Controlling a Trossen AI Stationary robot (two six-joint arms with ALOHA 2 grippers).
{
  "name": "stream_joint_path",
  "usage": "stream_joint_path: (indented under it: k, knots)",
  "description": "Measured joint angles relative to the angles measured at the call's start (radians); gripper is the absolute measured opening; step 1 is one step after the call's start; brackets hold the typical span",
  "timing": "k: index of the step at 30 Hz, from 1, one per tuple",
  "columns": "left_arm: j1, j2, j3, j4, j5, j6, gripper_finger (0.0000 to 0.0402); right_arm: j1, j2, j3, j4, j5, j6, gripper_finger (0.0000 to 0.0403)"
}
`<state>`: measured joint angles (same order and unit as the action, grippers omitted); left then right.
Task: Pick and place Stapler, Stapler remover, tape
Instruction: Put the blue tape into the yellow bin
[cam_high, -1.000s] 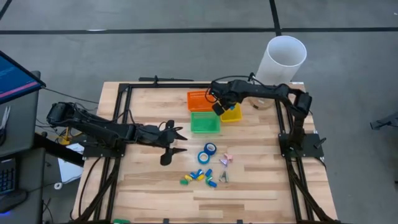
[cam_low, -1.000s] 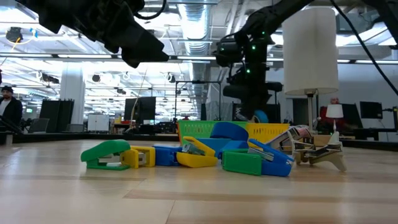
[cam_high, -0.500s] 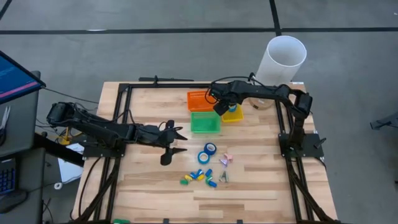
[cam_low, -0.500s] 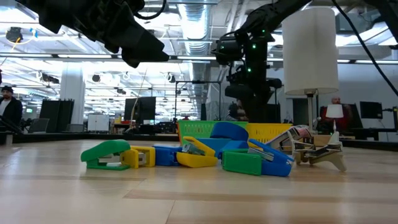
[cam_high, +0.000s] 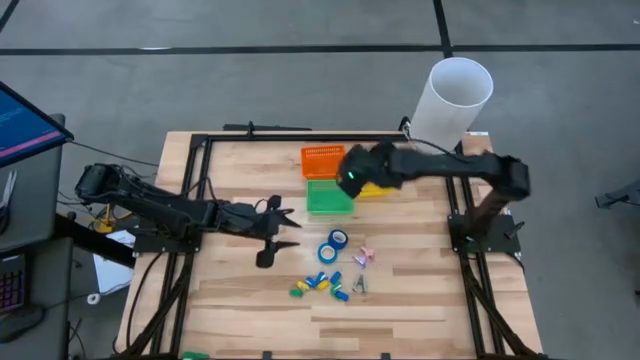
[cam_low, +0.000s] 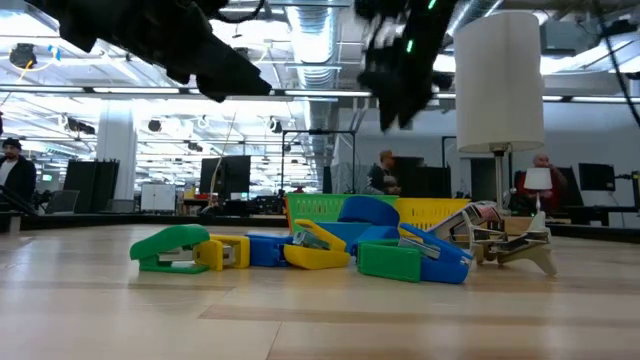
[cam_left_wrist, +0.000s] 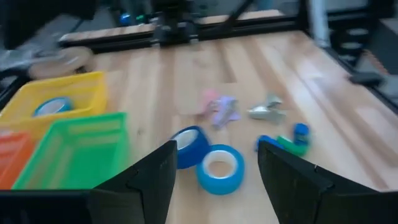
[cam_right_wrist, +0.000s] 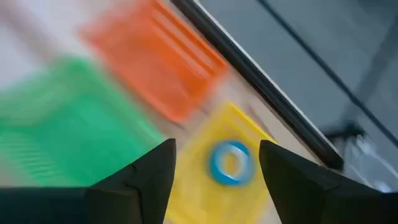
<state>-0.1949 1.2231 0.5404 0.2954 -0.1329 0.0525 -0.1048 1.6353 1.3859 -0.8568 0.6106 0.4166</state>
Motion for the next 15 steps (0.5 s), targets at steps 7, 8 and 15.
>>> stream_joint_path:
  k: [7, 8, 15]
  knots:
    - [-0.074, 0.092, 0.0, 0.049, 0.031, 0.108, 0.0214, 0.304, -0.136, -0.235, 0.314, -0.056, -0.201, 0.021]
    - [-0.076, 0.116, 0.0, 0.063, 0.031, 0.126, 0.0214, 0.34, -0.136, -0.267, 0.358, -0.06, -0.22, 0.0209]
    - [-0.053, 0.213, 0.0, 0.124, 0.03, 0.153, 0.0214, 0.49, -0.035, -0.374, 0.56, -0.06, -0.374, 0.0208]
